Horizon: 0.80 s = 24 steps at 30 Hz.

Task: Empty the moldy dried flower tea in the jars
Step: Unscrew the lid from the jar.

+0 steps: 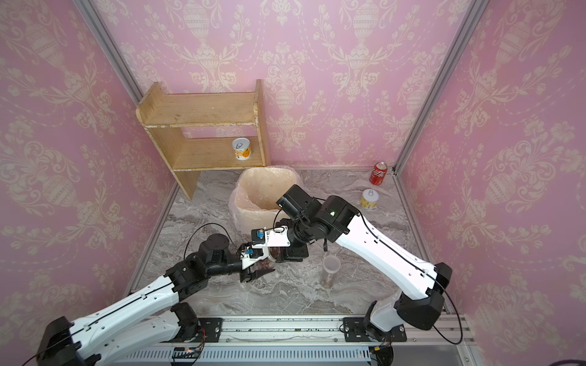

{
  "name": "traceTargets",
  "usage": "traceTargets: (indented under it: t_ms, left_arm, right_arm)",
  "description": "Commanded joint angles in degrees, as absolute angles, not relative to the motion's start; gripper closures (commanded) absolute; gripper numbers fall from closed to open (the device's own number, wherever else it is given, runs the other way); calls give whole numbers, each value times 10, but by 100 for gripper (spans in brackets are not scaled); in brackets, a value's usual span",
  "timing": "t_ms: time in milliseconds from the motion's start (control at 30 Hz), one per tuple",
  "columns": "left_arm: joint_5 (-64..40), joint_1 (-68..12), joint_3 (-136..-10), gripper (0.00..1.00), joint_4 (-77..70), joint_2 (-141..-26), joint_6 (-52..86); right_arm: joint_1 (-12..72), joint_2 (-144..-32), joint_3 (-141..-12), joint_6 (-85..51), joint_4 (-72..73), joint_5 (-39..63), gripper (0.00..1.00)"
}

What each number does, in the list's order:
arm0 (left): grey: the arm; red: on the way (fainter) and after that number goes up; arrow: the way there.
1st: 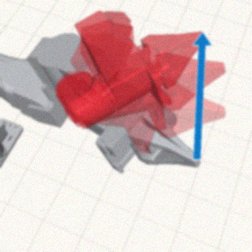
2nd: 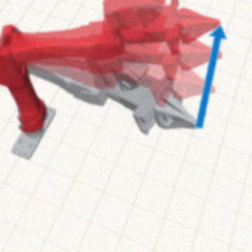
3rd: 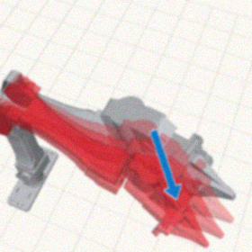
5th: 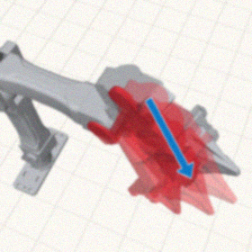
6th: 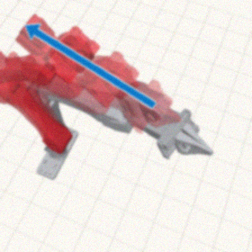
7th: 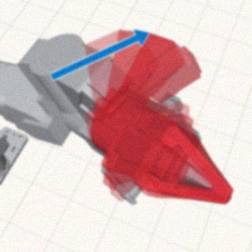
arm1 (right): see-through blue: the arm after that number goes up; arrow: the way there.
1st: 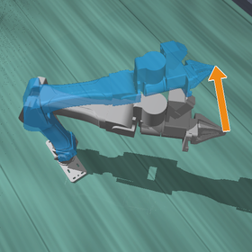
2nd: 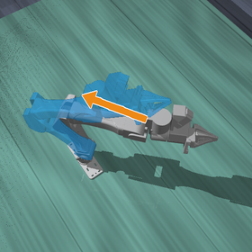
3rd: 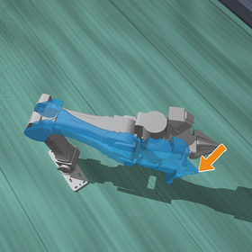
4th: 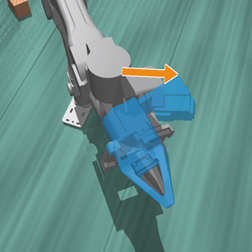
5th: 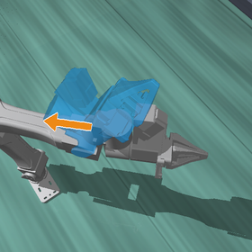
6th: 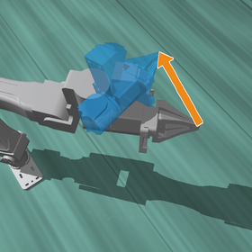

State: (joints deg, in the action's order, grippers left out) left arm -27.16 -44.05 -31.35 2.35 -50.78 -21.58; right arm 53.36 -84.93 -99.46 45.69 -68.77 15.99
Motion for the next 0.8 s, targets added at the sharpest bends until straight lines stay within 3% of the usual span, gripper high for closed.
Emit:
traceTargets:
  t_ms: [0, 633, 767]
  left_arm:
    - [-286, -437, -322, 73, -7, -507, -182]
    - [-292, -437, -304, 73, -39, -498, -163]
    - [-279, -437, -301, 72, -45, -494, -161]
  right_arm:
    - [546, -850, -996, 536, -697, 118, 44]
    - [509, -758, -908, 541, -585, 210, 46]
    - [509, -764, -913, 472, -573, 202, 36]
